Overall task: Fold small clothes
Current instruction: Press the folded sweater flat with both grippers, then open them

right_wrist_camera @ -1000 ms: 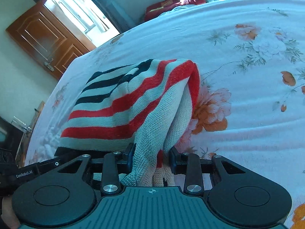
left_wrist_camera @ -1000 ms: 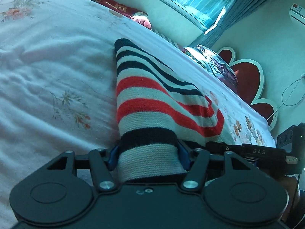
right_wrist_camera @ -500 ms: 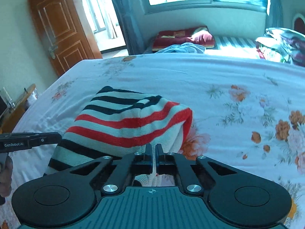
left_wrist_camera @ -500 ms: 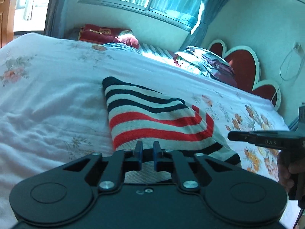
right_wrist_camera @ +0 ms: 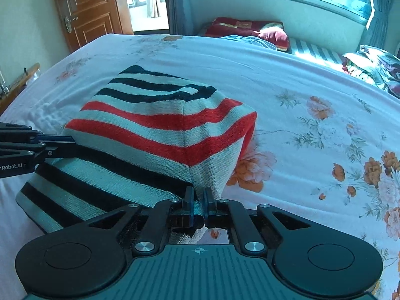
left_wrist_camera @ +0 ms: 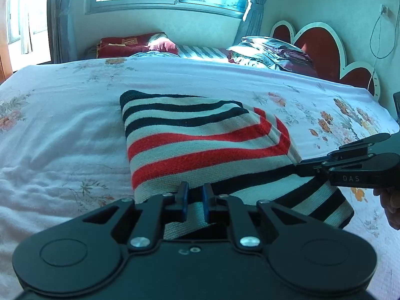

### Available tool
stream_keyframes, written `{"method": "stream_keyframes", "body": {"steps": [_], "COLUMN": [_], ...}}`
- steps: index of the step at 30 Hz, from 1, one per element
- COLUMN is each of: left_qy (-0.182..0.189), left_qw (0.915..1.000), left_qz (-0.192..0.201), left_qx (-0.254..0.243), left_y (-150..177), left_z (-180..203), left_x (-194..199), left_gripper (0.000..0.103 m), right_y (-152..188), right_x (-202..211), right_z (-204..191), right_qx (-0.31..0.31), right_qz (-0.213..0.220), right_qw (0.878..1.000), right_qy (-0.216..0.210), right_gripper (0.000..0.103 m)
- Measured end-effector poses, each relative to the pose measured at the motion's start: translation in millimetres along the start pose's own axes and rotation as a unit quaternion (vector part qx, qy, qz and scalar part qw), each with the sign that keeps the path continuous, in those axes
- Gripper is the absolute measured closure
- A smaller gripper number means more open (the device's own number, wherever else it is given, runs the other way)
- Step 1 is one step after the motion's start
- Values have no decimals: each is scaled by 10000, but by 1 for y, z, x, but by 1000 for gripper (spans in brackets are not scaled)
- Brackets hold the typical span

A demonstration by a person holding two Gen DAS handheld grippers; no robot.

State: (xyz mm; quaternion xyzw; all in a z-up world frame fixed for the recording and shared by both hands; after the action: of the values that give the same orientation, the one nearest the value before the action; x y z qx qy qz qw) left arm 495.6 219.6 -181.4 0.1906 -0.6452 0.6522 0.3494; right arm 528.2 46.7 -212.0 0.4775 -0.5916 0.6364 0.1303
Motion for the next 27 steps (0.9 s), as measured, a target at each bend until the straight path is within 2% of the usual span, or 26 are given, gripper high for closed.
{"method": "stream_keyframes", "body": {"steps": [8,10,13,16,21,27], "left_qy": [-156,-80,13,-38,-88,-178], "left_qw": [9998,9999,9996,9986,9987,9994], "left_qz": [-34,-21,-80,-234,-324,-227], "left_qx": [-90,-141,-282,-463,-392,-169], "left_y": [-4,-3,8,29,61,63], "left_z": [5,9,19,24,17,12], "left_x": [9,19,32,39,43,35], "left_gripper": [92,92,92,92,92,92], "right_y": [-4,-3,2,16,55,63], "right_x": [21,33,51,61,46,37], "right_z": [-6,-8,-11,-16,-24,-19], "right_qx": [-220,-238,-313,-364,-272,-566], "right_qz": [57,144,238,145,-295,-163], "right_qw": [9997,9996,9991,9987,9986,9975], "right_qy": [-33,-72,-185,-340,-340,-387], "right_gripper": [98,98,98,98,98,98]}}
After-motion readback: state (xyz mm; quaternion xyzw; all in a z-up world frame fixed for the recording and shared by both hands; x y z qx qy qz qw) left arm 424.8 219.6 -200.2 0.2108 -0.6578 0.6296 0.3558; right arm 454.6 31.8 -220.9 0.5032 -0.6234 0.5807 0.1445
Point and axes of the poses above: each gripper's, at about its wrist camera, not at the fingertips, and x roughly against the way its jaws point, z to its right, y to its underside, the point moved 8 cm from there along -x, roughly the way its jaws point, and after that the axes turned 1 degree about -x, right-handed, at the moved point
